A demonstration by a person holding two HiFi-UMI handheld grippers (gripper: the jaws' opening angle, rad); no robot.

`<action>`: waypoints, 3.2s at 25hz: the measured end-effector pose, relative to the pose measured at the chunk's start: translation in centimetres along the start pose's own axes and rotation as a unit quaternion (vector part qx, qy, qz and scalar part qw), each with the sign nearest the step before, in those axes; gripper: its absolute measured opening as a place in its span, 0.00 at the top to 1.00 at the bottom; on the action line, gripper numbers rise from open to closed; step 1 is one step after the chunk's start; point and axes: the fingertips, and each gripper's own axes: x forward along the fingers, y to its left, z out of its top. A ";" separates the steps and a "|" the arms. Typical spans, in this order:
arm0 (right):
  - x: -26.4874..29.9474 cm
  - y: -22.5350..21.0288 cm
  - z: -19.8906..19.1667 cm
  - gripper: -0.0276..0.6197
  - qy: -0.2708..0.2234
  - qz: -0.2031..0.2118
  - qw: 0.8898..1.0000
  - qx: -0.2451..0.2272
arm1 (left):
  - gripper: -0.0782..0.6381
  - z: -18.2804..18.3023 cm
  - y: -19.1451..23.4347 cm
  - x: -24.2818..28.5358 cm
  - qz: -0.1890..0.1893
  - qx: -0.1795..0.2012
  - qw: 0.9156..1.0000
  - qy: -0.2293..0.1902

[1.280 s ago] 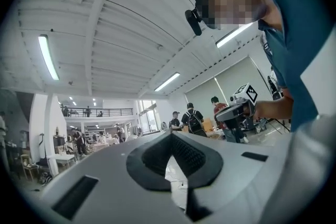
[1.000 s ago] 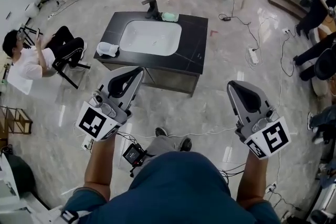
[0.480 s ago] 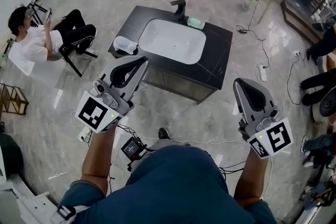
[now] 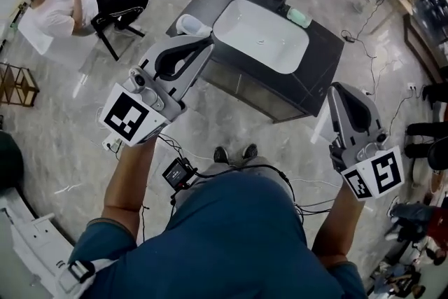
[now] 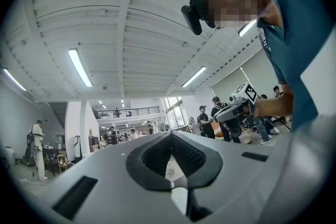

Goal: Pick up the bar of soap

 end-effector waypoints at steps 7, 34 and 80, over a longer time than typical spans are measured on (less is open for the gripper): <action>4.2 -1.2 -0.9 0.94 0.001 0.039 0.999 0.005 | 0.89 -4.4 4.0 1.5 0.023 0.012 1.000 0.005; 20.0 -6.8 -3.1 0.94 0.009 0.131 0.991 0.026 | 0.89 -8.2 15.6 -0.5 0.121 0.042 0.988 0.083; 47.8 -0.2 -18.0 0.82 0.155 0.246 0.954 0.067 | 0.89 -13.6 31.3 -4.0 0.161 0.009 0.984 0.076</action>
